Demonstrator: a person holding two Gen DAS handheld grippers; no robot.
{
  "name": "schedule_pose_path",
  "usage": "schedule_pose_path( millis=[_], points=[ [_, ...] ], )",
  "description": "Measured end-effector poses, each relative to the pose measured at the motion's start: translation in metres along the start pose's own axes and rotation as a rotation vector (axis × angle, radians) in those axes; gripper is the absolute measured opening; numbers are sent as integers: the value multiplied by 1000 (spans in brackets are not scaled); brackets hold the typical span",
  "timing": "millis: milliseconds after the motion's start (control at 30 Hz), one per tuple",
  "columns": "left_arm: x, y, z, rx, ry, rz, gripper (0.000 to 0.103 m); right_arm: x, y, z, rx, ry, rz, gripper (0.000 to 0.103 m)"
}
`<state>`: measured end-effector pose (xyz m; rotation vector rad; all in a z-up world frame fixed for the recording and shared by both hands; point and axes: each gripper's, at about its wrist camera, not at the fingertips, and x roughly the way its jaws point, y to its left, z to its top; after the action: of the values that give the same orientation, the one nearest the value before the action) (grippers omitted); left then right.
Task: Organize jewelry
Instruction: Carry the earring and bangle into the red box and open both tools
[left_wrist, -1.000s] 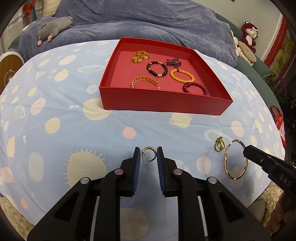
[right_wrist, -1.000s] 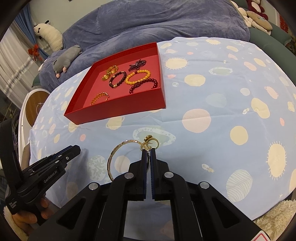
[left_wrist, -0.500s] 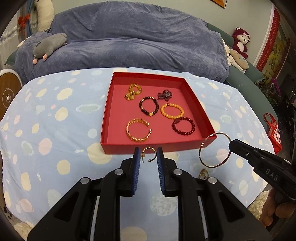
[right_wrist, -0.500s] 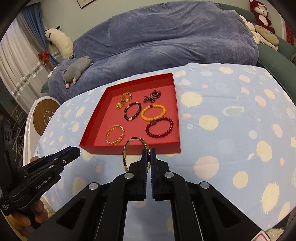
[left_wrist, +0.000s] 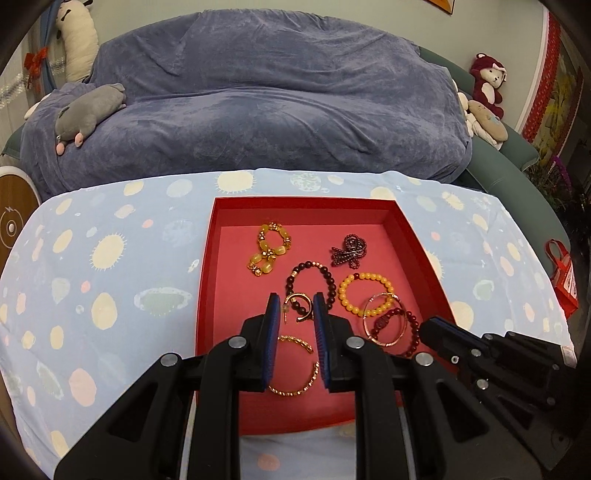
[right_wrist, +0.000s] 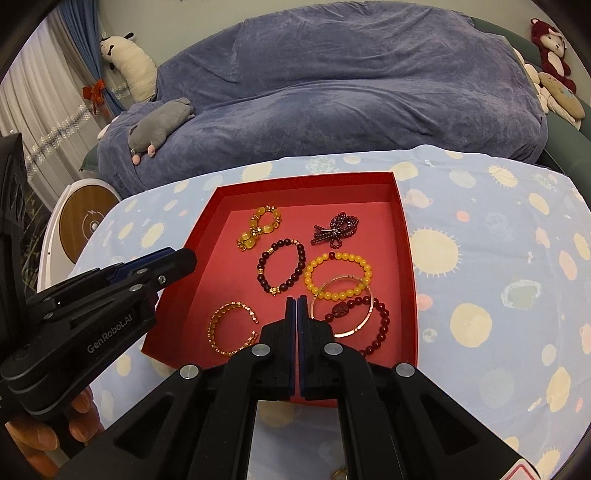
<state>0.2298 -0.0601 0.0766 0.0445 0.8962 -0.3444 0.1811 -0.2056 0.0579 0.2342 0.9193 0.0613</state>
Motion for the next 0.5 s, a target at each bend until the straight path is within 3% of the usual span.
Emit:
schedule_pose_path(
  millis=[500],
  points=[
    [53,15,-9,-33,88,34,20,22,-12,-18,49,59,-16,3]
  ],
)
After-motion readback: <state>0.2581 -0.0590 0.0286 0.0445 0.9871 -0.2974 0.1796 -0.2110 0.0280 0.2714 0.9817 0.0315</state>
